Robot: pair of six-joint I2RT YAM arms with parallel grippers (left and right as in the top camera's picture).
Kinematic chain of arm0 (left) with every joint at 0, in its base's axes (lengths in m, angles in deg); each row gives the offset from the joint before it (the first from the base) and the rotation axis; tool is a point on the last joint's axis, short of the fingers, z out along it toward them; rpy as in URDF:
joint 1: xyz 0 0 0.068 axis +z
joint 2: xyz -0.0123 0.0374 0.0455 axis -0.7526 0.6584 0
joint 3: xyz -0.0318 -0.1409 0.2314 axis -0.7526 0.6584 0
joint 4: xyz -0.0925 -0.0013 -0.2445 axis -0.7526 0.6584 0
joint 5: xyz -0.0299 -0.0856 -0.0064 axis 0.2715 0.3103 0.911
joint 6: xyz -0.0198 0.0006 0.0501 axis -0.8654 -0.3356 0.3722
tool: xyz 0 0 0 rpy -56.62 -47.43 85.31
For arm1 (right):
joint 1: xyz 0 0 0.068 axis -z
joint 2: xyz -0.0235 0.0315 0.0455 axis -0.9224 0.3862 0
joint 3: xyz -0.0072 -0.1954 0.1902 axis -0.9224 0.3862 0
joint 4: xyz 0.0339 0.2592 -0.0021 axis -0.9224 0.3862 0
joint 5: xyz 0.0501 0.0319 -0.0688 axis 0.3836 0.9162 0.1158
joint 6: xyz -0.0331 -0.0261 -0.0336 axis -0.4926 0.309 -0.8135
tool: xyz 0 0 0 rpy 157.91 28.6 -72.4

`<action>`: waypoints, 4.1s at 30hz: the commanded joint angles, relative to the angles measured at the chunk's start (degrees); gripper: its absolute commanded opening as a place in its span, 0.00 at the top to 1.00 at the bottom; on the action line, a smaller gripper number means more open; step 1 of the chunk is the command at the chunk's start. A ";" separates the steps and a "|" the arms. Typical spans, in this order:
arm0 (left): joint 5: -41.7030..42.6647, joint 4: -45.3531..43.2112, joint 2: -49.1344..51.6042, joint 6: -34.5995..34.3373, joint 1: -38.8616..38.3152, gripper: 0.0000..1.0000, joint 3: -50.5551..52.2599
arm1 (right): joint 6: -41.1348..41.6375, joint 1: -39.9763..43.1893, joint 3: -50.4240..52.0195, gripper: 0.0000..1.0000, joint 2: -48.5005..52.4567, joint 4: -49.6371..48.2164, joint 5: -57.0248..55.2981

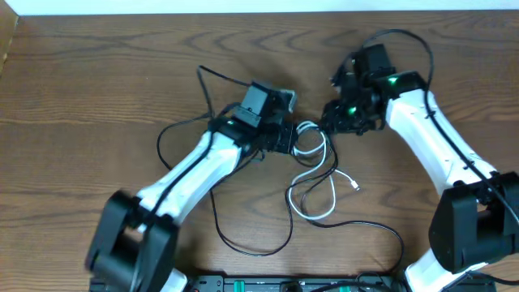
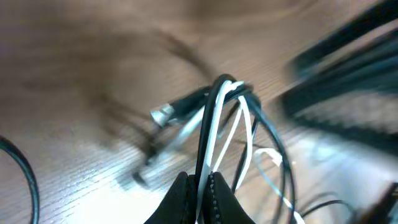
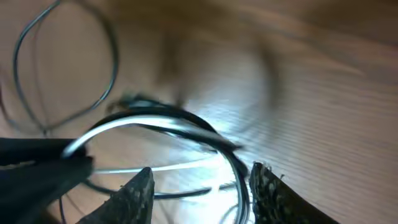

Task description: Untangle cables

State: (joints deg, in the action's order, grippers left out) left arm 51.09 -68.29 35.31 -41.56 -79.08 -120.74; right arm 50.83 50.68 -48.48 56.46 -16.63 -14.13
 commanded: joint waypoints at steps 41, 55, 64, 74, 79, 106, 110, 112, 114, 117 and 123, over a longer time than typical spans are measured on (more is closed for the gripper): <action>-2.91 4.96 -10.10 -1.46 2.78 0.93 -0.04 | -19.19 -4.50 -0.11 0.71 -1.86 -1.81 0.70; 6.60 0.07 -14.88 -0.90 2.78 0.92 -0.04 | -19.19 -4.50 -0.11 0.80 -1.84 -3.21 0.70; 0.28 2.34 -14.86 -0.90 2.78 0.92 -0.04 | -18.73 -4.44 -0.11 0.65 -6.40 -2.64 0.70; 0.90 1.95 -15.78 -0.90 2.78 0.92 -0.04 | -17.70 -4.48 0.57 0.56 -5.79 -2.60 0.04; 0.92 1.97 -17.62 -0.92 2.78 0.92 -0.04 | -17.70 -4.48 2.16 0.57 -5.79 -3.52 0.04; 8.11 -0.68 -19.96 -3.52 2.89 0.93 -0.07 | -15.08 -4.50 4.04 0.85 -5.79 -6.75 5.33; 8.09 -0.50 -22.29 -4.02 2.89 0.93 -0.07 | -15.08 -4.50 4.04 0.86 -5.79 -7.32 4.11; 8.02 -0.02 -22.45 -4.11 2.89 0.93 -0.07 | -14.73 -4.50 4.04 0.99 -5.79 -8.13 4.11; 4.57 0.94 -22.38 -4.09 2.89 0.92 -0.04 | -13.60 -4.48 4.04 0.99 -5.79 -8.31 4.13; -8.46 4.39 -21.16 -4.09 2.89 0.92 -0.04 | -13.66 -4.48 3.96 0.99 -5.92 -5.53 4.61; -23.74 4.98 -12.98 -6.27 4.90 0.92 -0.04 | -25.62 -3.96 3.91 0.98 -11.08 3.98 14.78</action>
State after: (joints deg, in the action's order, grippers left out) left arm 36.19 -62.41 19.07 -46.06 -76.26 -120.74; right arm 33.74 46.46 -44.83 50.18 -15.27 -8.12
